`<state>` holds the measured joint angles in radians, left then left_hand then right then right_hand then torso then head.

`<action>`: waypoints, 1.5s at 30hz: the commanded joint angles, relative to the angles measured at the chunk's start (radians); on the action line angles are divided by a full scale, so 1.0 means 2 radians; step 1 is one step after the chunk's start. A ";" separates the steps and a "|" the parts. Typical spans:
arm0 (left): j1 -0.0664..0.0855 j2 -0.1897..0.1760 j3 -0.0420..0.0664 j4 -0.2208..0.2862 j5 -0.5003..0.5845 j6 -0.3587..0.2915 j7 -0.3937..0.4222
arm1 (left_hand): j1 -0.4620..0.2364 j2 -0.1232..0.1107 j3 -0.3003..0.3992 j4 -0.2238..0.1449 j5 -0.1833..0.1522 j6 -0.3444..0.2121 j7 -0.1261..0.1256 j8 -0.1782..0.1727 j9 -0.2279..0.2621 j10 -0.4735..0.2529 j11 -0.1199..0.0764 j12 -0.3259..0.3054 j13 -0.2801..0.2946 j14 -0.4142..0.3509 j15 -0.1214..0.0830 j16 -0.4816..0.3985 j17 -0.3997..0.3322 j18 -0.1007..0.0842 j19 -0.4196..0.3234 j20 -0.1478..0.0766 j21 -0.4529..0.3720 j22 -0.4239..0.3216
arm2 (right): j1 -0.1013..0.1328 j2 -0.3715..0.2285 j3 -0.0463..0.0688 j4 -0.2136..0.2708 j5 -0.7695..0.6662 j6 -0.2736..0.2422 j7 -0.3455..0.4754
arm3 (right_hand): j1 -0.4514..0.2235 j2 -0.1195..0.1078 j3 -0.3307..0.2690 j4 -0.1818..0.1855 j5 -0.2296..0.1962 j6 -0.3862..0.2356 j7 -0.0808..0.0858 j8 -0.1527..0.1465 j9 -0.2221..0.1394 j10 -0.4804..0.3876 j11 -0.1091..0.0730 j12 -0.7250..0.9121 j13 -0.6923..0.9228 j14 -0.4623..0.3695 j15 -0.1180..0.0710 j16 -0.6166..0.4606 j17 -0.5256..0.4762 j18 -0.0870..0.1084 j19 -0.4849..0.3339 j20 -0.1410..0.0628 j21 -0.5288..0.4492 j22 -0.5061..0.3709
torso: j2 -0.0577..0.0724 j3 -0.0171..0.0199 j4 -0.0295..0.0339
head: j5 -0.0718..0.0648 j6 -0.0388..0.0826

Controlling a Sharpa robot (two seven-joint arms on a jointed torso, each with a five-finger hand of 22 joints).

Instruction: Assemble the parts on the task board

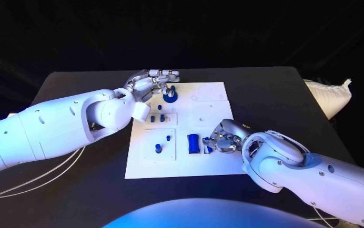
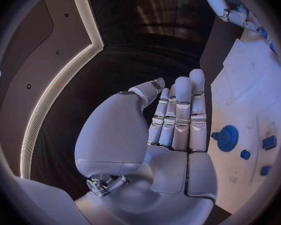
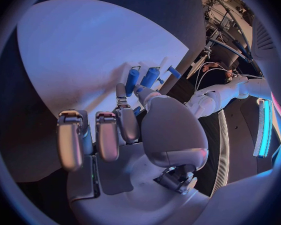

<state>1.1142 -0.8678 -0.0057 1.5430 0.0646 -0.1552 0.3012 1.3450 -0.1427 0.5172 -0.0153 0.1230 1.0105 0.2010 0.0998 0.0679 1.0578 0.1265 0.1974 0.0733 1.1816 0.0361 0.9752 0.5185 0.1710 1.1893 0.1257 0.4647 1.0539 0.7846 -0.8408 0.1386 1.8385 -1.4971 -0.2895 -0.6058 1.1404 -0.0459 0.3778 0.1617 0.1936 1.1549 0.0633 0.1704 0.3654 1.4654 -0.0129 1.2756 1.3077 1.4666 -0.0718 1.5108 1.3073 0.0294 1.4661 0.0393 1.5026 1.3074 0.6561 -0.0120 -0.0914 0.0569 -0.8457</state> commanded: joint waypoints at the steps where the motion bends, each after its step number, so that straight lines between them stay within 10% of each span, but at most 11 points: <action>1: 0.000 0.001 0.000 0.001 -0.003 0.010 -0.001 | -0.001 0.003 -0.002 -0.002 0.003 -0.004 0.000 0.002 0.000 -0.003 0.000 0.003 -0.001 -0.003 -0.001 0.002 -0.001 0.005 0.000 0.003 -0.003 0.000 | 0.000 0.001 0.000 0.001 -0.012 0.029 -0.001 | -0.009 0.000 -0.007 0.002 0.005 0.006 -0.004 0.003 0.001 0.005 -0.003 -0.001 0.039 0.043 -0.004 0.002 0.085 -0.004 0.027 -0.002 0.003 0.100 | 0.000 -0.0002 0.0004 | 0.000 0.000; 26: 0.000 0.000 0.000 0.001 -0.003 0.011 -0.003 | -0.003 0.003 -0.002 -0.001 0.003 -0.004 0.000 0.002 0.000 -0.003 0.000 0.004 -0.001 -0.003 0.000 0.002 -0.001 0.005 -0.001 0.003 -0.004 -0.001 | 0.000 0.001 -0.001 0.005 -0.018 0.040 0.000 | -0.030 0.004 -0.041 0.024 0.014 0.008 -0.006 0.006 0.010 0.005 -0.005 -0.012 0.031 0.043 -0.006 0.003 0.086 -0.005 0.027 -0.004 0.004 0.101 | 0.000 0.0002 -0.0002 | 0.001 -0.002; 31: 0.000 0.000 0.000 0.001 -0.003 0.012 -0.003 | -0.003 0.003 -0.002 -0.001 0.003 -0.004 0.000 0.002 0.000 -0.003 0.000 0.004 -0.001 -0.003 0.000 0.002 -0.001 0.005 -0.001 0.003 -0.004 -0.001 | 0.000 0.000 -0.001 0.008 -0.023 0.033 0.001 | -0.057 0.001 -0.085 0.057 0.054 0.009 -0.007 0.006 0.015 0.006 -0.006 -0.013 0.030 0.043 -0.007 0.003 0.086 -0.005 0.028 -0.005 0.004 0.102 | 0.000 0.0002 -0.0002 | 0.001 -0.003; 45: 0.000 -0.001 0.000 0.000 -0.003 0.013 -0.004 | -0.003 0.003 -0.002 -0.001 0.003 -0.004 0.000 0.002 0.000 -0.003 0.000 0.004 -0.001 -0.003 0.000 0.002 -0.001 0.005 -0.001 0.003 -0.004 -0.001 | -0.001 -0.015 0.000 0.019 -0.031 0.027 0.003 | -0.060 0.011 -0.143 0.060 0.021 0.009 -0.008 0.005 0.023 0.007 -0.007 -0.014 0.030 0.043 -0.008 0.003 0.087 -0.005 0.028 -0.006 0.004 0.102 | 0.000 0.0001 -0.0002 | 0.001 -0.003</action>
<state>1.1142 -0.8700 -0.0057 1.5419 0.0610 -0.1490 0.2906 1.3445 -0.1422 0.5173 -0.0152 0.1230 1.0105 0.2009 0.0998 0.0679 1.0579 0.1264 0.2014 0.0733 1.1815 0.0362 0.9752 0.5177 0.1710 1.1880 0.1270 0.4607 1.0541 0.7846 -0.8684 0.1381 1.8723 -1.5403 -0.2324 -0.6071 1.0043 -0.0239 0.0961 0.2824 0.2404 1.1701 0.0480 0.1853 0.4105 1.4658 -0.0227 1.2520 1.3075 1.4664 -0.0789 1.5106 1.3077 0.0293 1.4661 0.0323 1.5066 1.3078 0.6554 -0.0115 -0.0909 0.0583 -0.8511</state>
